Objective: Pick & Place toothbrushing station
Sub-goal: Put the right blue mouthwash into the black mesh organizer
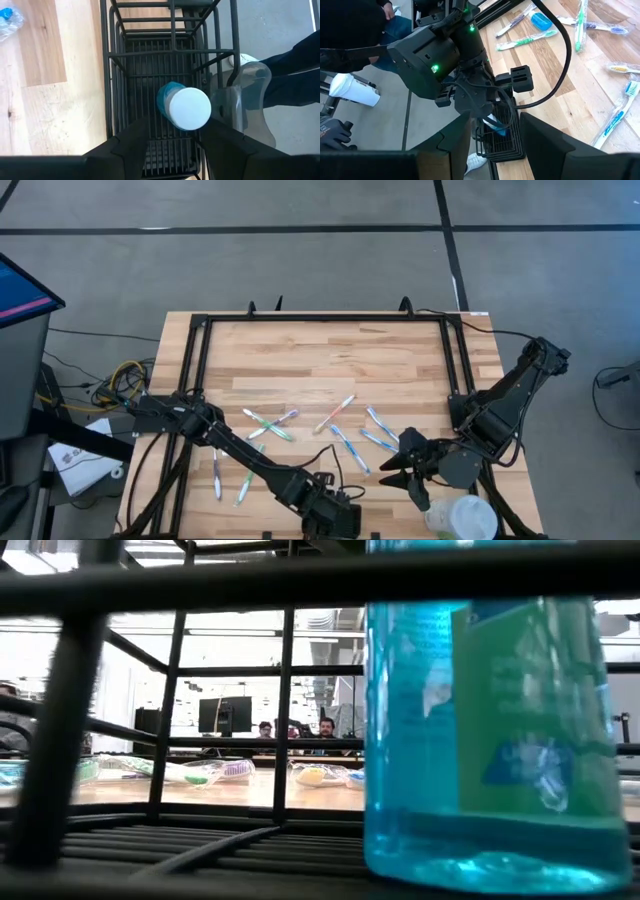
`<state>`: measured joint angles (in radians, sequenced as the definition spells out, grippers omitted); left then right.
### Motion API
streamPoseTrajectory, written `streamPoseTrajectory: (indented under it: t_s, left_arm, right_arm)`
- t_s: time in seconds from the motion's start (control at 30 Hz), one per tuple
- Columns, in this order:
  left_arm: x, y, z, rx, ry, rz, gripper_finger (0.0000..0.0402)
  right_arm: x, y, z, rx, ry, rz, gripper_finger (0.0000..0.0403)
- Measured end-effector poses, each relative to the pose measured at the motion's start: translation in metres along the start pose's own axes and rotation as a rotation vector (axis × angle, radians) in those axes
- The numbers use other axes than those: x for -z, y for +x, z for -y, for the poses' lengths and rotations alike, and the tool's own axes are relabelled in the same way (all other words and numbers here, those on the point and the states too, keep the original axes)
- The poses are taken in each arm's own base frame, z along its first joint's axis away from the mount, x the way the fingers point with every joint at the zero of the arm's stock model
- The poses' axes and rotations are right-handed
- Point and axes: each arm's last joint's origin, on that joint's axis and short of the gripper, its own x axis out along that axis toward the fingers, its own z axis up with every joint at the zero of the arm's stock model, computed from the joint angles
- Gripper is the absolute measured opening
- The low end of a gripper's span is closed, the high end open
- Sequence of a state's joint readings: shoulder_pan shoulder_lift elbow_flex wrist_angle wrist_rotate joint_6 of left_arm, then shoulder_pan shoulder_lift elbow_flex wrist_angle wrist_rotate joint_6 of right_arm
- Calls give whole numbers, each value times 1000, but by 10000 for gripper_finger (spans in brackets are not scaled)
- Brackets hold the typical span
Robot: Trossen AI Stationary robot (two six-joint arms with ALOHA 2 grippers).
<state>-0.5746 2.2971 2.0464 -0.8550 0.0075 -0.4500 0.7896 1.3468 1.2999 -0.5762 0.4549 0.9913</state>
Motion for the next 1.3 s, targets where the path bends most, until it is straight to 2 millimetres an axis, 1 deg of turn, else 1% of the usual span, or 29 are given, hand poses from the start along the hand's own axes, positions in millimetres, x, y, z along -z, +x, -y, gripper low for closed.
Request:
streamPoseTrajectory:
  t_s: [0.27, 0.57, 0.7, 1.03, 1.13, 1.3]
  left_arm:
    - [0, 0, -1, -20, -1, 1, 170]
    - [1, 0, -1, -20, -1, 1, 123]
    - [0, 0, 1, 5, 0, -4, 111]
    - [1, 0, 1, 15, -6, -7, 115]
    - [0, -4, 2, 17, -8, -6, 116]
    - [-1, -15, 2, 10, -1, 17, 116]
  right_arm:
    - [0, 0, 0, 1, -4, 2, 161]
    - [-1, 0, 1, 12, -7, 16, 161]
    - [-2, 1, 1, 16, -12, 19, 161]
    - [-3, 2, 3, 22, -17, 21, 161]
    - [-3, 2, 3, 23, -18, 21, 161]
    - [-3, 2, 4, 32, -23, 15, 161]
